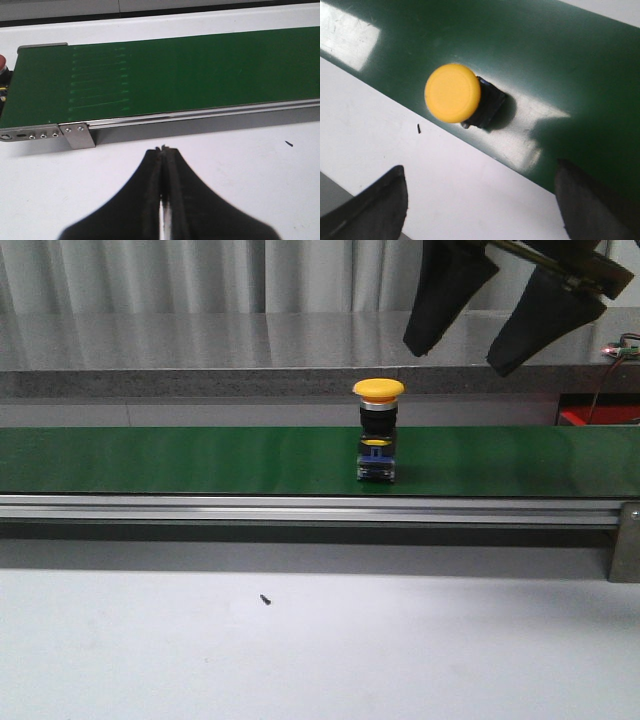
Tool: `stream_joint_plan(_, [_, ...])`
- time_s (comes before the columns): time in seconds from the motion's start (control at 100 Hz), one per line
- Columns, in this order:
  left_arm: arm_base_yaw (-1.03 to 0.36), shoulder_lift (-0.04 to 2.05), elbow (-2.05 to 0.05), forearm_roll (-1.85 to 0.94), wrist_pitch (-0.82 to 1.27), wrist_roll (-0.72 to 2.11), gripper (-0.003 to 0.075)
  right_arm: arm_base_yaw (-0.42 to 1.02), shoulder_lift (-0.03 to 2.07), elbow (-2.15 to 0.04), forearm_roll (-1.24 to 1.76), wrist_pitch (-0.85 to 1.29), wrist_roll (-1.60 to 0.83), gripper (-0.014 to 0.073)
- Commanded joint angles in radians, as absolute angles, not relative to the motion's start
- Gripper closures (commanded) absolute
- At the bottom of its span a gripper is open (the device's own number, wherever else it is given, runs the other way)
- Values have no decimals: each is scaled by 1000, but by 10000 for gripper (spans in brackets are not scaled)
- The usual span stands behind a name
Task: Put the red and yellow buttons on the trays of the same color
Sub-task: 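Move the right gripper back over the belt toward the yellow button, then lower the right gripper onto the yellow button and grasp it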
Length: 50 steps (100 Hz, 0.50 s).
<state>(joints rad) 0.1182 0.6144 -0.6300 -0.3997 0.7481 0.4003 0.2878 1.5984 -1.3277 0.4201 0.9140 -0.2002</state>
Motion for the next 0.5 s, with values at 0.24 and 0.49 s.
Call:
stream_joint_plan(0.24, [112, 615, -659, -430, 688, 404, 740, 294, 1576, -1360, 474, 847, -196, -6])
stream_joint_plan(0.49, [112, 615, -659, -430, 688, 404, 740, 294, 1596, -1361, 474, 815, -196, -6])
